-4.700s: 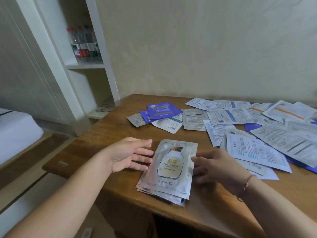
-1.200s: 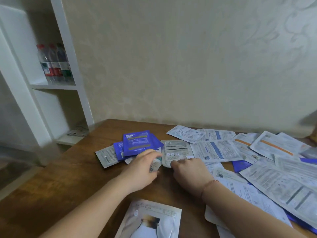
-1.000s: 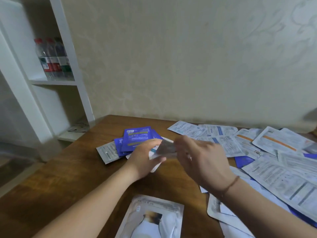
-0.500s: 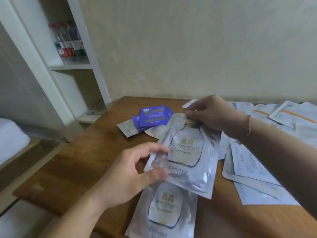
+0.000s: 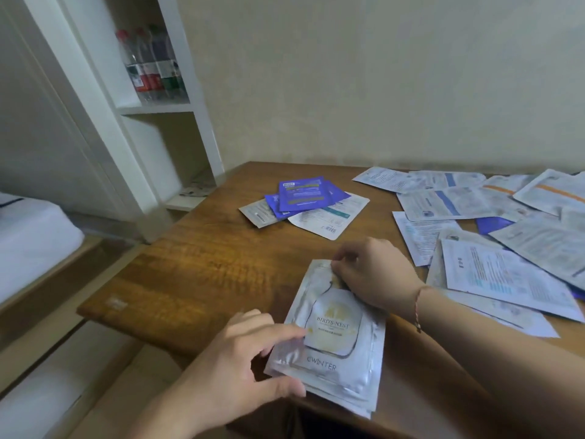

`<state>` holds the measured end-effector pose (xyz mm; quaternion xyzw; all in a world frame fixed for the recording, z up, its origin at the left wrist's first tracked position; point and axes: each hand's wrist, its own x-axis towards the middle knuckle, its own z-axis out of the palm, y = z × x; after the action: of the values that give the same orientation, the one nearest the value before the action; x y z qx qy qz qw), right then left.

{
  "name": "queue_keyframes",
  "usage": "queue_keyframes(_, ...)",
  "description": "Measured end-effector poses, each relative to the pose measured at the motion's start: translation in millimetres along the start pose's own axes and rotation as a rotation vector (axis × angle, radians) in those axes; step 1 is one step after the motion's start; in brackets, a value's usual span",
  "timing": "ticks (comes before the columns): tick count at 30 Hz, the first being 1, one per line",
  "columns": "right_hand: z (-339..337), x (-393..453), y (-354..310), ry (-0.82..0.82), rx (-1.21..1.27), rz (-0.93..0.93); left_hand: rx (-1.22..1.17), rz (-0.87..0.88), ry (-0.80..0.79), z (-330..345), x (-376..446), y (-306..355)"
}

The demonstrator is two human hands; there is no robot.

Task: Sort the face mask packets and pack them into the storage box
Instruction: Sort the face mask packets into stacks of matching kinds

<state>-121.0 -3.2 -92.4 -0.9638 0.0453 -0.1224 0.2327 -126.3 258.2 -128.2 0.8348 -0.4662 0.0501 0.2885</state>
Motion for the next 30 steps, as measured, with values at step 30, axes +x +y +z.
queue_keyframes(30,-2.5,56.0,-21.5,-0.081,0.018,-0.189,0.456,-0.427,-0.193,-31.8,148.4,-111.5)
